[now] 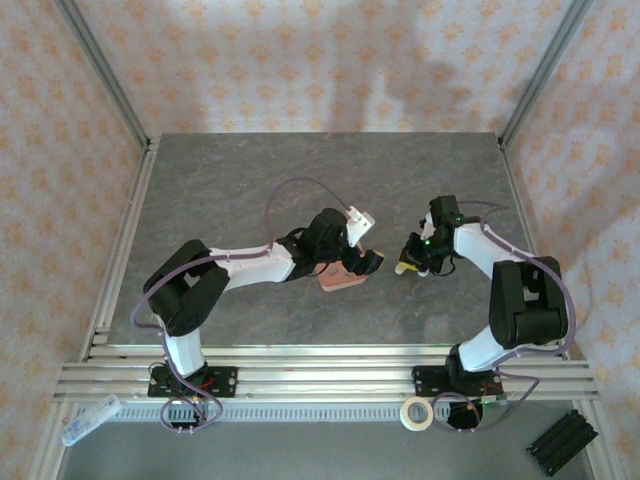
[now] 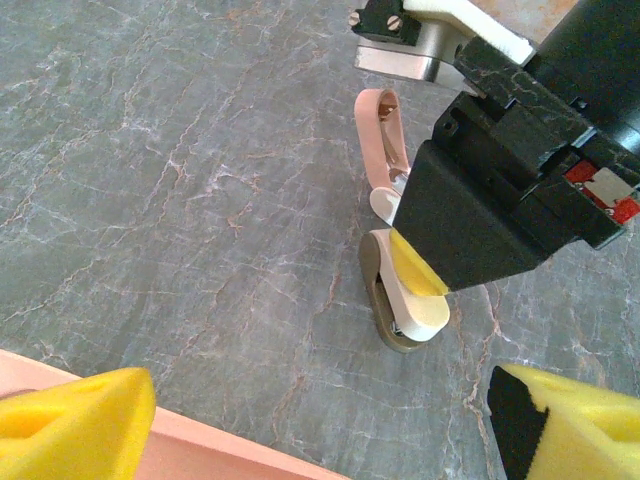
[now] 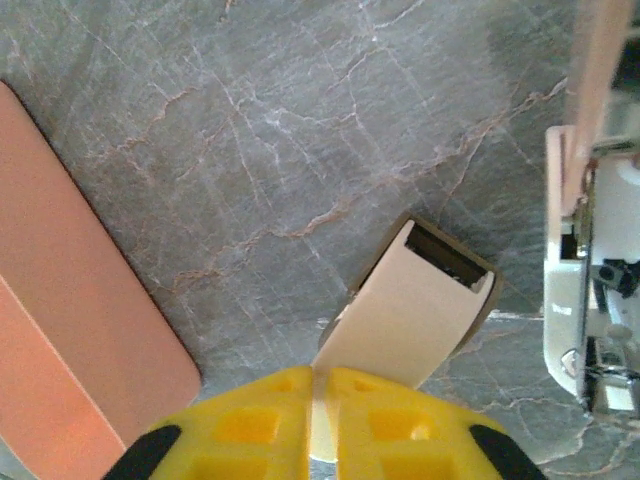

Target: Load the staples into the stapler

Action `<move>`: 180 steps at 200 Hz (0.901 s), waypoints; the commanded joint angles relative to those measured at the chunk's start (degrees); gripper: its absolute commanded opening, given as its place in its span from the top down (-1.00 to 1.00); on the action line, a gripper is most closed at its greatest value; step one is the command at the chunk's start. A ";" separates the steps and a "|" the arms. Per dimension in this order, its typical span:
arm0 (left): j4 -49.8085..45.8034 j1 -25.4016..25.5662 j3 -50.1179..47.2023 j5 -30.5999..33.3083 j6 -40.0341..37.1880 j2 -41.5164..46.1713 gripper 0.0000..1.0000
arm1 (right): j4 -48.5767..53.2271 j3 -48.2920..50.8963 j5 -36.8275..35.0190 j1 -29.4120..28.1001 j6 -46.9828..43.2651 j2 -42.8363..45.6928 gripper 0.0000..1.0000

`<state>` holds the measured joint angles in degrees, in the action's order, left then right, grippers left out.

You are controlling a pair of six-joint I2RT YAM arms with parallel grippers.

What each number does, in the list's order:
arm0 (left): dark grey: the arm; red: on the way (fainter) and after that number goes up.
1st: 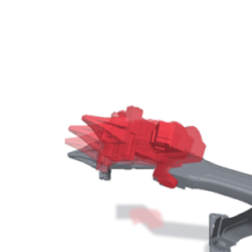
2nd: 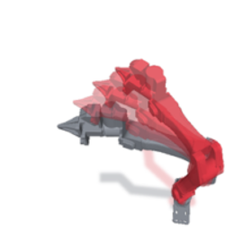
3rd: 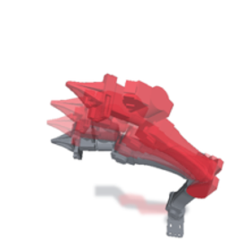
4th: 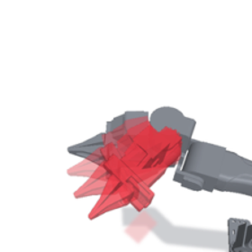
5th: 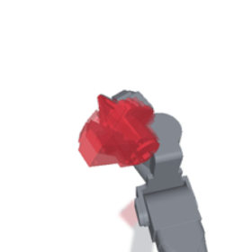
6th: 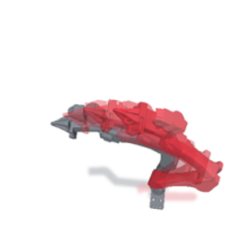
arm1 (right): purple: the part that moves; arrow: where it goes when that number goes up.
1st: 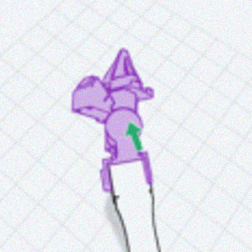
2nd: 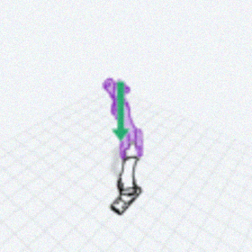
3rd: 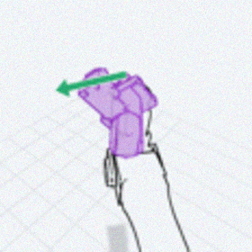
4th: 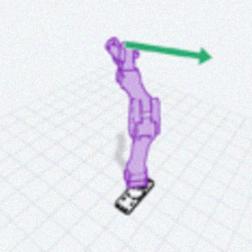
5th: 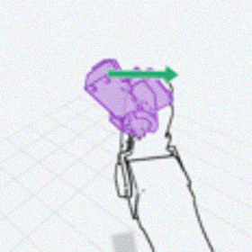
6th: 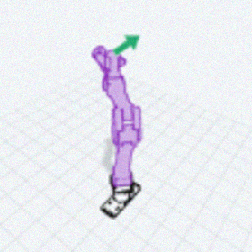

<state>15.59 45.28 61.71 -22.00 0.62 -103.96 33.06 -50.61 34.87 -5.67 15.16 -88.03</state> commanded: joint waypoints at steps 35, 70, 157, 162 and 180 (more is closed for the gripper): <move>-11.74 0.93 8.85 2.73 1.37 -1.81 -0.74 | 2.80 -2.37 -3.73 1.74 1.57 7.81 0.31; -22.12 2.60 17.14 4.08 1.84 -5.08 -0.74 | -0.19 0.60 -2.53 7.30 4.41 13.14 0.21; -44.18 7.06 38.24 8.74 4.66 -17.60 -0.70 | -4.76 9.62 -0.30 18.05 9.35 19.91 0.12; -45.17 7.10 39.32 8.82 5.28 -18.26 -0.69 | -4.80 9.81 -0.54 18.14 9.35 21.22 0.12; -48.14 7.34 42.93 9.11 6.43 -20.66 -0.66 | -4.92 10.61 -1.12 18.08 9.58 22.02 0.11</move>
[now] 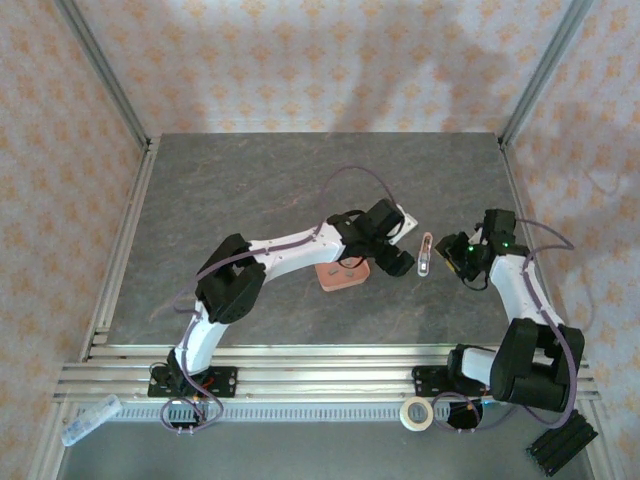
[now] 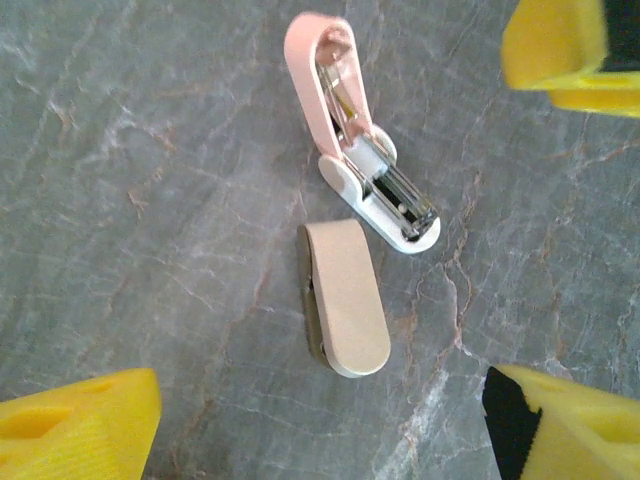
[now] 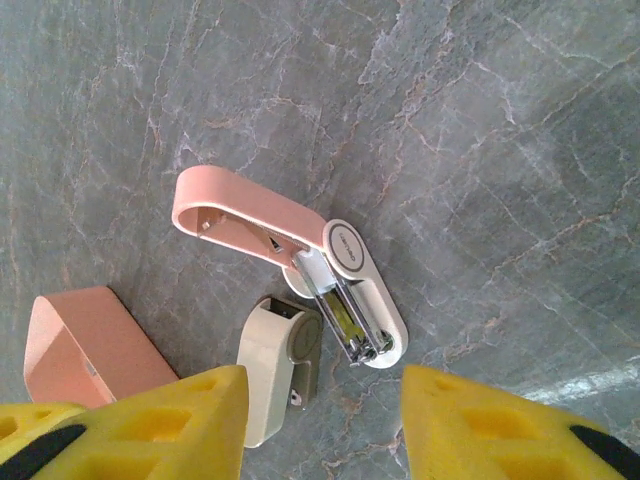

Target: Load the staples into the stapler

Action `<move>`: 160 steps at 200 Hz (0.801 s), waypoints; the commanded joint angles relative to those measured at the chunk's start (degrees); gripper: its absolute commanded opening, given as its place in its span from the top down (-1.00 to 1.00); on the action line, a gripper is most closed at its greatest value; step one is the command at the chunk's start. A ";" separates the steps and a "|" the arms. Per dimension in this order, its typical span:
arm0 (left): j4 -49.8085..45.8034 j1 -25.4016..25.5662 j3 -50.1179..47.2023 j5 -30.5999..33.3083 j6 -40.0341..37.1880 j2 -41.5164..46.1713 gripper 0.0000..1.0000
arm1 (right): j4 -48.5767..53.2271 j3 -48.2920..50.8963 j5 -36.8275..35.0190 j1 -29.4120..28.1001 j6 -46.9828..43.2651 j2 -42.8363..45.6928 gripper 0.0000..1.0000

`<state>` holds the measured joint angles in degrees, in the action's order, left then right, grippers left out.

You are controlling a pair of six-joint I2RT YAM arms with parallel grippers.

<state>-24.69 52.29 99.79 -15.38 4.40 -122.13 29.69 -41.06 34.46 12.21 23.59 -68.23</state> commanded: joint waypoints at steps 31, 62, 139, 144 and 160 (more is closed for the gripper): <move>-9.31 1.40 8.15 3.91 3.06 -4.82 -0.61 | -1.72 1.92 -1.22 0.32 1.14 2.40 0.11; -11.11 2.01 11.57 5.97 4.18 -7.10 -0.51 | -1.83 2.57 -1.98 0.32 1.02 2.80 0.11; -14.30 2.65 18.33 6.55 6.12 -13.21 -0.39 | -1.03 2.82 -2.33 0.33 0.15 3.80 0.11; -14.60 2.68 18.88 6.78 6.30 -13.79 -0.38 | -1.04 2.82 -2.29 0.28 0.19 3.88 0.11; -15.30 2.64 20.42 7.28 7.25 -15.22 -0.28 | -0.78 2.79 -2.24 0.32 0.05 3.90 0.11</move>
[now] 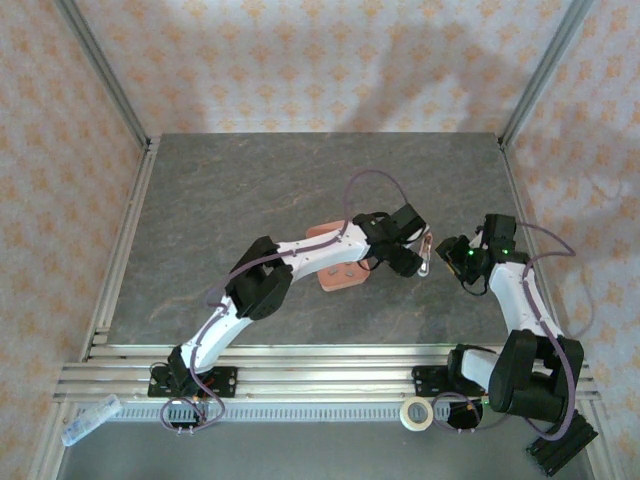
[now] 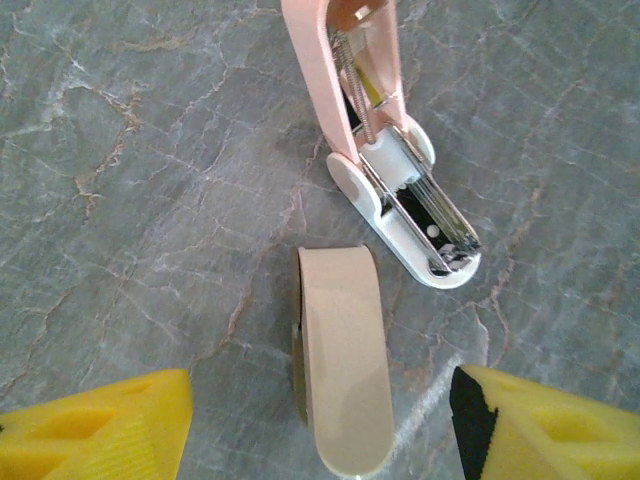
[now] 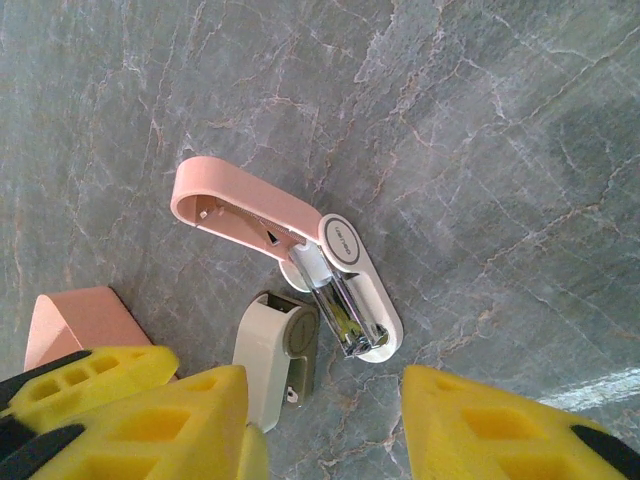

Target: Load the staples into the stapler

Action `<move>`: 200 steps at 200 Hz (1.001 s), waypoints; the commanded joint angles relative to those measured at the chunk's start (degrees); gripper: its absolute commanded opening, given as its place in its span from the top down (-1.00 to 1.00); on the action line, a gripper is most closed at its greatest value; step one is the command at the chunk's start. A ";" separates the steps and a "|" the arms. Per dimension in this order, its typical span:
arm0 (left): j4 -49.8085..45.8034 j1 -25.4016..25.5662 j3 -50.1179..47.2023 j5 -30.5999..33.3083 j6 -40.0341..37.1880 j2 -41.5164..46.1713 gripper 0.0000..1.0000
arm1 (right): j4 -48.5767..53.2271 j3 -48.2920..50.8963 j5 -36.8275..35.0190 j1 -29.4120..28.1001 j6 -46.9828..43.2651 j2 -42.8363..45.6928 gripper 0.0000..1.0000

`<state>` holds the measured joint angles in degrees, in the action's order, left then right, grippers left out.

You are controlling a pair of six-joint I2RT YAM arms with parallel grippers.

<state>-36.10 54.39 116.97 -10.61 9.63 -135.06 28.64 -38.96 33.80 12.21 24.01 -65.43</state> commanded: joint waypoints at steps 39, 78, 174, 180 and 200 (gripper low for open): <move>-4.08 0.55 5.00 2.69 3.93 -4.58 -0.13 | 0.80 0.54 -1.72 0.26 -0.77 1.35 0.11; -4.45 0.81 6.25 2.84 4.68 -6.23 -0.07 | 0.71 0.64 -1.72 0.28 -0.77 1.36 0.11; -6.04 1.08 8.01 5.06 4.54 -6.67 0.33 | 1.07 0.64 -1.68 0.27 -1.02 1.62 0.11; -5.93 1.07 7.88 5.67 4.52 -6.17 0.35 | 1.06 0.64 -1.66 0.26 -0.97 1.64 0.11; -5.75 0.97 7.63 7.93 4.52 -4.73 0.44 | 0.89 0.64 -1.63 0.27 -0.89 1.72 0.11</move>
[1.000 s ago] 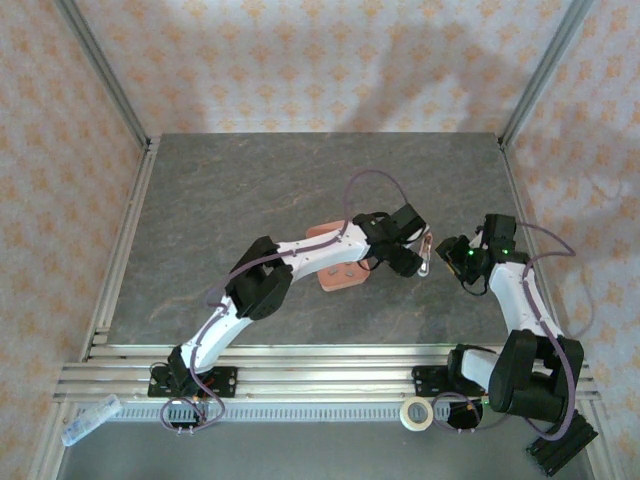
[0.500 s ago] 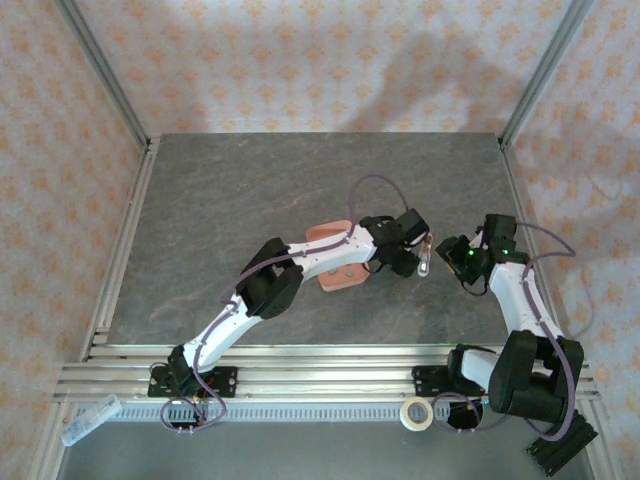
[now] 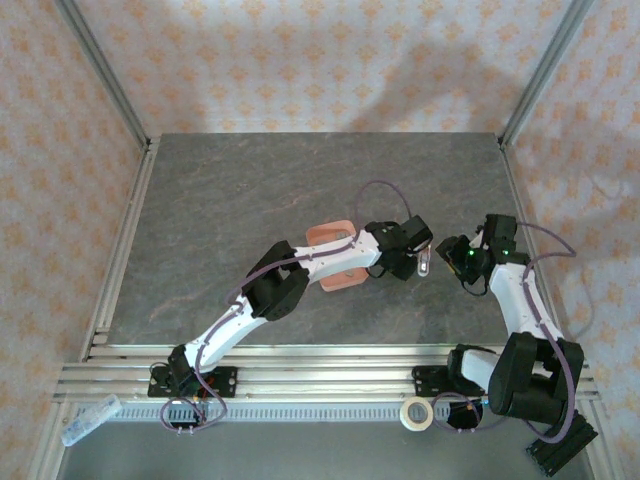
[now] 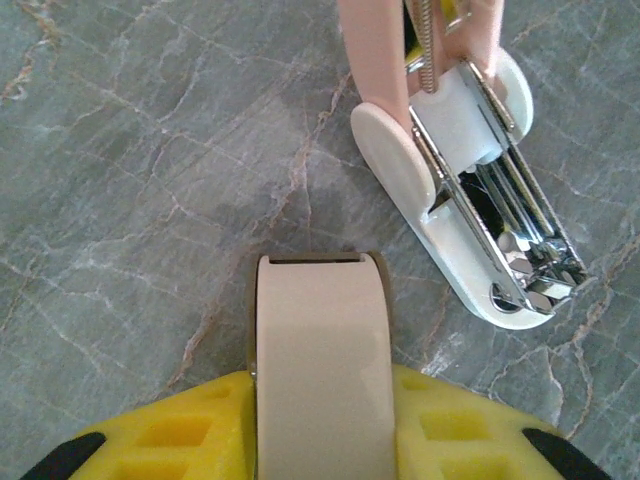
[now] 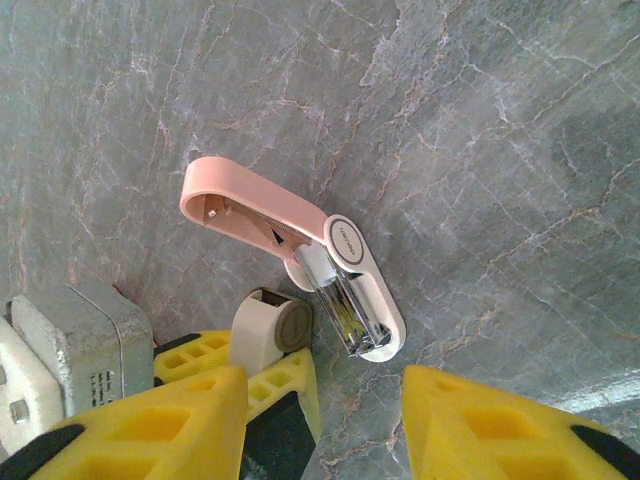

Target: Load the staples into the stapler

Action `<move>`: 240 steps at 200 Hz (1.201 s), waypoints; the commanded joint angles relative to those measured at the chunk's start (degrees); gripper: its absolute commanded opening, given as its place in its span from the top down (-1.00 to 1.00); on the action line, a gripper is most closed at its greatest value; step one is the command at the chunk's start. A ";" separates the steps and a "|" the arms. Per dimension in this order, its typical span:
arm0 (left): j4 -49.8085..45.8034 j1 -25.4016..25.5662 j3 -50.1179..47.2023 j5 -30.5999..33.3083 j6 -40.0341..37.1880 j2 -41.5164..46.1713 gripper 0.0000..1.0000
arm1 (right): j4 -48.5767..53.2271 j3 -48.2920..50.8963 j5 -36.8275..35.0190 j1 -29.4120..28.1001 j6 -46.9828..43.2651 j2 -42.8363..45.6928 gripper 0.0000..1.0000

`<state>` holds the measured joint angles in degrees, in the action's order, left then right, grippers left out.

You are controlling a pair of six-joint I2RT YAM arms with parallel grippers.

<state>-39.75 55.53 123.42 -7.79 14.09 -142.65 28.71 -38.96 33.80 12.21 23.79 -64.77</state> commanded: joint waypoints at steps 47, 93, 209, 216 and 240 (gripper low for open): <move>-1.74 -1.96 1.12 7.89 0.83 3.70 0.51 | 0.82 0.90 -1.46 0.34 -0.61 1.05 0.11; -2.50 -4.56 1.06 10.62 0.93 3.70 0.52 | 0.82 0.93 -1.55 0.27 -0.69 1.14 0.11; -1.36 -6.42 3.40 8.99 0.79 1.04 0.46 | 0.16 0.99 -0.93 0.34 -0.21 0.79 0.11; -1.18 -6.40 3.61 8.61 0.89 0.97 0.46 | 0.21 0.91 -0.93 0.30 -0.20 0.79 0.11; -0.87 -5.98 4.33 7.78 0.88 0.74 0.39 | 0.21 0.95 -0.84 0.27 -0.09 0.79 0.11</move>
<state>-40.91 49.01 125.34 0.73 14.13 -142.23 28.69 -38.68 33.82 12.21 23.81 -64.75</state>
